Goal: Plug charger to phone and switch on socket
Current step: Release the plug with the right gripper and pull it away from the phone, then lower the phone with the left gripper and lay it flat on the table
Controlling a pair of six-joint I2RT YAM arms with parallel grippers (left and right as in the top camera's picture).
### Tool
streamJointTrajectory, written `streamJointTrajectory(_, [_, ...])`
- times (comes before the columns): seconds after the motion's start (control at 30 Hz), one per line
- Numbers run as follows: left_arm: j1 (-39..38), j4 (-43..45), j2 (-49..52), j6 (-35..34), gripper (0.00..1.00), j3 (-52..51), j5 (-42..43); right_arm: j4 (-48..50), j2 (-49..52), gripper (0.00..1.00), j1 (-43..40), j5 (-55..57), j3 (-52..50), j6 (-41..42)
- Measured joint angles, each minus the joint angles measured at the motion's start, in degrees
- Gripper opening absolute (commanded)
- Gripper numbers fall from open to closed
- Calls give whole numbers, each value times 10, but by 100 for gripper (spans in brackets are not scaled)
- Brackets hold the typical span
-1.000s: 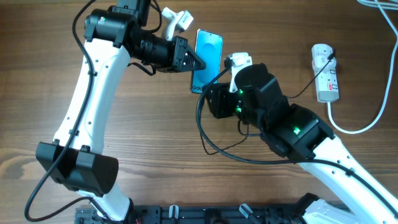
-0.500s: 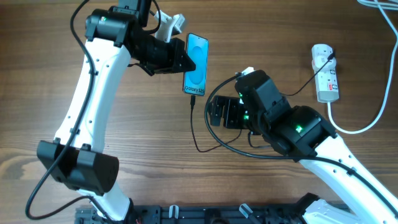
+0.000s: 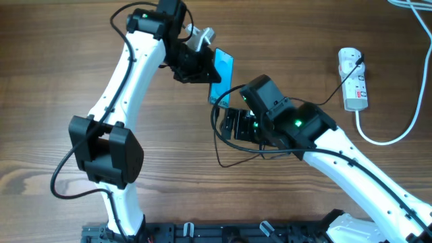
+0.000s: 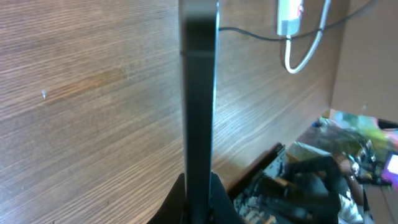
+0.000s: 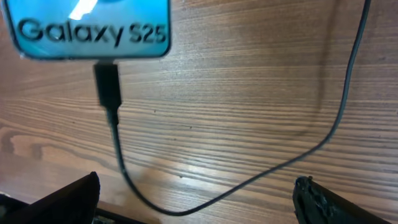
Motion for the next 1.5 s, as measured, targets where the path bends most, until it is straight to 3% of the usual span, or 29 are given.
streamJointTrajectory(0.23, [-5, 10, 3, -43, 4, 0, -41, -4, 0, 100, 0, -3, 0, 0])
streamJointTrajectory(0.97, [-30, 76, 138, -52, 4, -1, -57, -63, -56, 100, 0, -7, 0, -41])
streamJointTrajectory(1.5, [-36, 102, 150, -52, 4, -1, -75, -40, -56, 100, 0, -7, 0, -41])
